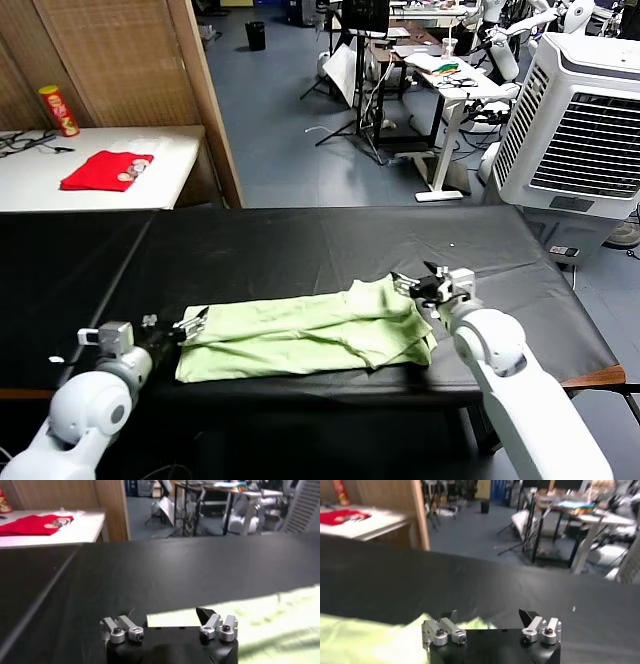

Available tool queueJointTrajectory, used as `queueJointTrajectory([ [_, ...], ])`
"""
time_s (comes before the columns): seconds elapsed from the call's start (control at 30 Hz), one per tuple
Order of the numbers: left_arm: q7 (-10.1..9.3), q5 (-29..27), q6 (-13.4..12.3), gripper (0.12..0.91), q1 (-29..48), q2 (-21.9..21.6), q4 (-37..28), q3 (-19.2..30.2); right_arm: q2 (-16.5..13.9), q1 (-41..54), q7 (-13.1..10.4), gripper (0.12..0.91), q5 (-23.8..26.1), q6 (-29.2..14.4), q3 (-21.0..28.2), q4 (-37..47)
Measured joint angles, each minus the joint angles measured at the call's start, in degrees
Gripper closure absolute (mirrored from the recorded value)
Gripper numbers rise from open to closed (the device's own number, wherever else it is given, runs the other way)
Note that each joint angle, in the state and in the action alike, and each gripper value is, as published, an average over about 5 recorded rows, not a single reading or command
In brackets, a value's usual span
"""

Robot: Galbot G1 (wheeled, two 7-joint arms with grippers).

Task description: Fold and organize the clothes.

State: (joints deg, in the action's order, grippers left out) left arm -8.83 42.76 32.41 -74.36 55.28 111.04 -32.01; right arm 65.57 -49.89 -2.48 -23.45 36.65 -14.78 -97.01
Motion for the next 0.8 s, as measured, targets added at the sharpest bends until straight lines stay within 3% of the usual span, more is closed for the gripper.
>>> queueJointTrajectory([
  [0.2, 1.22, 1.26, 0.04, 0.276, 1.74, 1.5, -3.92, 0.95, 1.68, 0.58, 0.63, 0.326, 1.69, -0.2, 0.52, 3.89],
  [0.33, 1.47, 1.5, -0.15, 0.47, 1.92, 1.84, -5.32, 1.11, 2.53, 0.62, 1.12, 0.376, 2.64, -0.58, 0.6, 5.34],
  [0.4, 1.4, 1.75, -0.34, 0.57, 1.94, 1.96, -5.68, 1.11, 3.06, 0.57, 1.18, 0.438, 3.2, -1.12, 0.6, 5.74],
  [0.57, 1.32, 0.47, -2.26, 0.843, 1.93, 2.75, -5.89, 1.32, 4.19, -0.11, -0.89, 0.688, 5.51, -3.91, 0.56, 5.97],
  [0.67, 1.33, -3.0, -4.77, 0.894, 2.13, 3.64, -6.37, 1.8, 5.09, -0.91, -3.74, 0.828, 7.27, -5.89, 0.59, 5.76],
  [0.8, 1.32, -8.26, -7.09, 0.892, 2.65, 5.09, -7.31, 2.37, 6.26, -2.13, -5.86, 0.902, 8.01, -7.29, 0.36, 5.29],
])
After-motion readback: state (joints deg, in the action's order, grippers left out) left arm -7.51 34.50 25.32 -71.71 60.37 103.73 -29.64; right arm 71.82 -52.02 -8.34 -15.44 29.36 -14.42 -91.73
